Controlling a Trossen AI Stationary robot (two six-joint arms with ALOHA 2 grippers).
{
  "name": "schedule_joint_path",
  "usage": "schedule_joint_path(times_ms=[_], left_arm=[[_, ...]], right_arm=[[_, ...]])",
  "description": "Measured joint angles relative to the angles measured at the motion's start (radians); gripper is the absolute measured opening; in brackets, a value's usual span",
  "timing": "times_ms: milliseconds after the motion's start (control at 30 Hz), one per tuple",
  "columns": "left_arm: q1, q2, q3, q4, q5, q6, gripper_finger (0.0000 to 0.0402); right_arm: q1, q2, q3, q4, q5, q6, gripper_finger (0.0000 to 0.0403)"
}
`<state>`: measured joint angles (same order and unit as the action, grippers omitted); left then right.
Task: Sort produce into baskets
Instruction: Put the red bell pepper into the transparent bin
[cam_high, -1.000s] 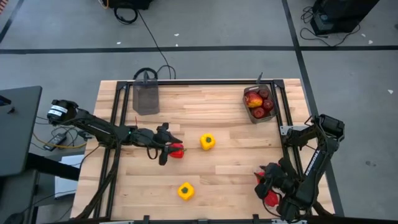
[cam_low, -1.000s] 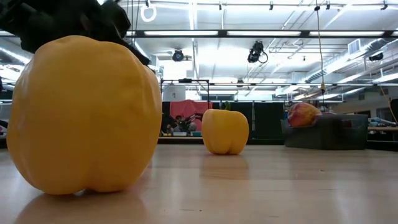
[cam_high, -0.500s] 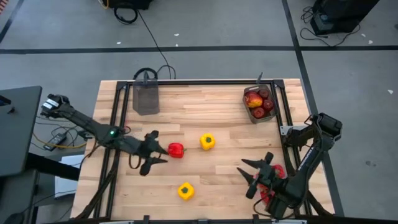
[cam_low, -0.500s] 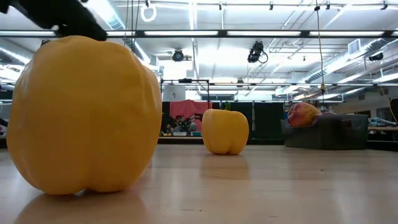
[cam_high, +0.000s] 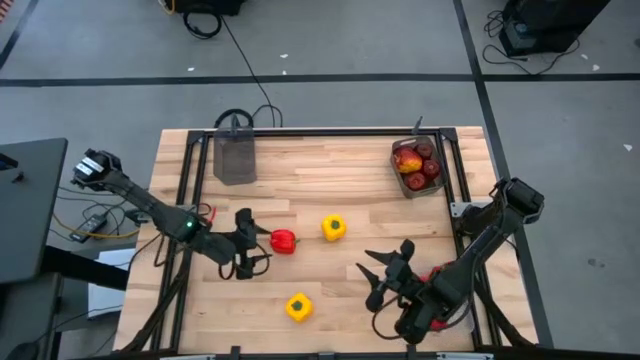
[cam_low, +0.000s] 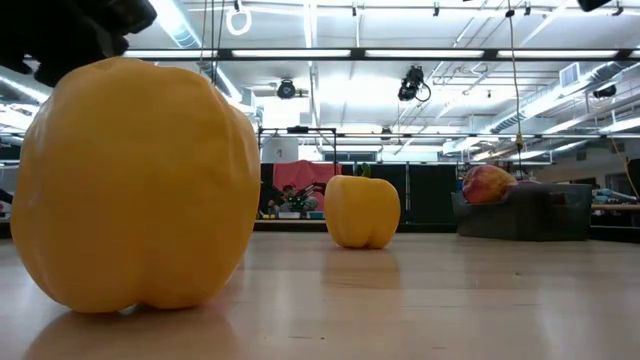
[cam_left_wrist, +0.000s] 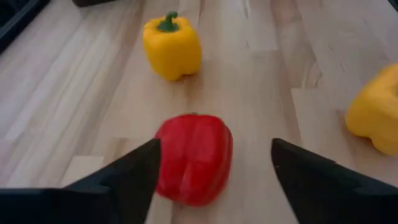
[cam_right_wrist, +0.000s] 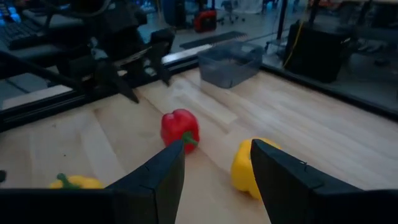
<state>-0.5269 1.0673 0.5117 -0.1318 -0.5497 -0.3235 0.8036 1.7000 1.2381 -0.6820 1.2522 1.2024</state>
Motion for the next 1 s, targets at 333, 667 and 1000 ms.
schedule_joint_path(times_ms=[333,667,1000], left_arm=[[0.124,0.161,0.000,0.143,0.116,0.114,0.0378],[0.201,0.242,0.000,0.142,0.162,0.113,0.0372],[0.219,0.327,0.002,0.248,0.317,0.142,0.0322]], right_arm=[[-0.041,0.000,0.000,0.188,-0.061,-0.176,0.0195],[-0.061,0.023,-0.001,0.237,-0.075,-0.192,0.0195],[-0.125,0.167,-0.002,0.419,-0.102,-0.221,0.0195]])
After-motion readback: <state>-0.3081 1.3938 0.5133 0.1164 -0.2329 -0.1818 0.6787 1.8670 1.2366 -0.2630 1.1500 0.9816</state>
